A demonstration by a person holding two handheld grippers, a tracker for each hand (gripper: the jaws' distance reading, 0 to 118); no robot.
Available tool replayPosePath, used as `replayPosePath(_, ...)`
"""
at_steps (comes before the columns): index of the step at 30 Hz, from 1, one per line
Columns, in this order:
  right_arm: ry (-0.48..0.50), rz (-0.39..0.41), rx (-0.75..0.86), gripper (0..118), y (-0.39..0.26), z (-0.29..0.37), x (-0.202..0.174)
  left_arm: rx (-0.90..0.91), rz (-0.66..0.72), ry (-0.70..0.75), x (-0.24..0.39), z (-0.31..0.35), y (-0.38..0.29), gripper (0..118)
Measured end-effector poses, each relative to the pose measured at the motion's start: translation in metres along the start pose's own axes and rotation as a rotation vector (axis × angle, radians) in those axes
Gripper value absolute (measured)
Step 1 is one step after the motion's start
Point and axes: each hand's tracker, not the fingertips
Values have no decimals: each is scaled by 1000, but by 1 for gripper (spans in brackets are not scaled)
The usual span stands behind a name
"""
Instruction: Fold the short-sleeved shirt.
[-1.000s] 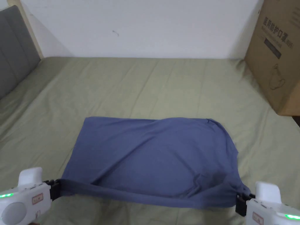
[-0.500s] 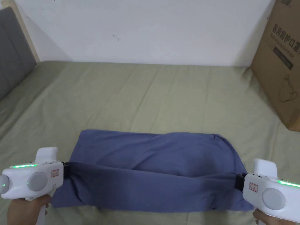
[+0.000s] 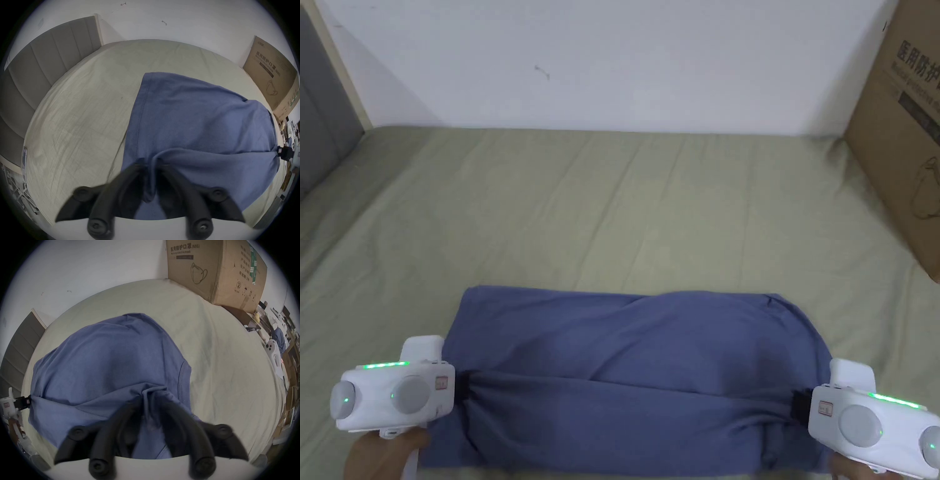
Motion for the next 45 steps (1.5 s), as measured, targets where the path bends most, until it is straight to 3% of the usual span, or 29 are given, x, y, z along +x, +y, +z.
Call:
replayPosePath(2, 24, 10, 37, 71, 3, 17, 1, -2, 61, -36, -2, 13, 1, 73)
replayPosePath(3, 45, 4, 79, 91, 5, 30, 2, 16, 98, -52, -3, 24, 0, 92)
replayPosePath(4, 68, -1, 121, 106, 6, 44, 3, 64, 127, -82, -4, 37, 0, 97)
replayPosePath(8, 117, 41, 295, 108, 14, 111, 1, 230, 153, -156, 1, 103, -1, 97)
replayPosePath(18, 165, 161, 703, 107, -19, 256, -18, 697, 17, -138, 38, 237, -42, 94)
replayPosePath(20, 143, 177, 742, 99, -31, 270, -23, 737, -9, -145, 45, 248, -53, 76)
replayPosePath(21, 127, 187, 763, 89, -36, 273, -25, 752, -21, -149, 49, 251, -59, 60)
replayPosePath(23, 96, 202, 788, 84, -46, 278, -30, 761, -32, -157, 55, 257, -70, 54)
replayPosePath(24, 87, 207, 791, 68, -51, 280, -32, 767, -41, -158, 59, 258, -75, 41)
replayPosePath(25, 84, 208, 791, 38, -54, 279, -33, 768, -49, -154, 62, 258, -79, 14)
replayPosePath(26, 85, 208, 793, 13, -57, 279, -34, 774, -56, -153, 65, 258, -84, 0)
replayPosePath(27, 81, 202, 800, 0, -61, 278, -34, 772, -55, -163, 64, 260, -87, 0)
replayPosePath(37, 94, 188, 770, 0, -62, 272, -31, 669, -93, -152, 58, 247, -87, 0)
replayPosePath(45, 80, 184, 742, 0, -55, 257, -30, 444, -75, -84, 22, 196, -61, 0)
